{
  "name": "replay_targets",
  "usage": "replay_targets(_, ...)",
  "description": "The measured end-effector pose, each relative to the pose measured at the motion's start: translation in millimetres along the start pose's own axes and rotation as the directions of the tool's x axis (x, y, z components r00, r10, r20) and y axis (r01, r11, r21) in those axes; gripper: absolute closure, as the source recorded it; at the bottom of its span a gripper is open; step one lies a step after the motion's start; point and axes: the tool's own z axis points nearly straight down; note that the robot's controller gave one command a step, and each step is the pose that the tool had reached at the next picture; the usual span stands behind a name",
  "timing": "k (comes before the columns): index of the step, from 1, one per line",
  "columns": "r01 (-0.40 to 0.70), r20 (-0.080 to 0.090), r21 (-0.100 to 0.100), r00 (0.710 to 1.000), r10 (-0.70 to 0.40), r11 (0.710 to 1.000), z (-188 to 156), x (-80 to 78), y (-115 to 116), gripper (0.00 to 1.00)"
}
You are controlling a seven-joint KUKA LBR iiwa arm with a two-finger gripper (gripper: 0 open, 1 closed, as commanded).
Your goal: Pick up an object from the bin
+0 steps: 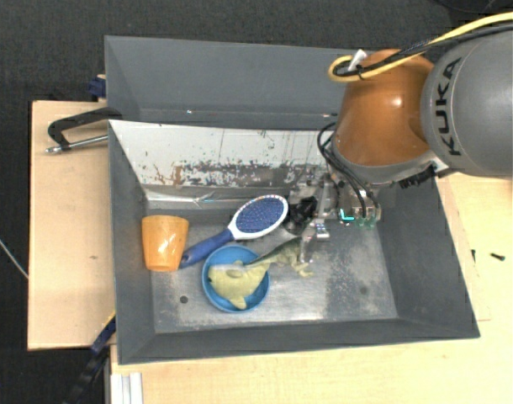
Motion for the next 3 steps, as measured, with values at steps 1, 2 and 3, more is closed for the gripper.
replay_targets(1,-0.338,0.027,-0.014,0.941,0.338,0.941,81.8,-14.1,0.6,0.0)
replay_targets(2,-0.337,0.01,-0.01,0.941,0.337,0.941,85.2,-10.1,2.4,1.0)
replay_targets(3,-0.339,0.008,-0.004,0.941,0.339,0.941,90.1,-7.9,-0.6,0.0)
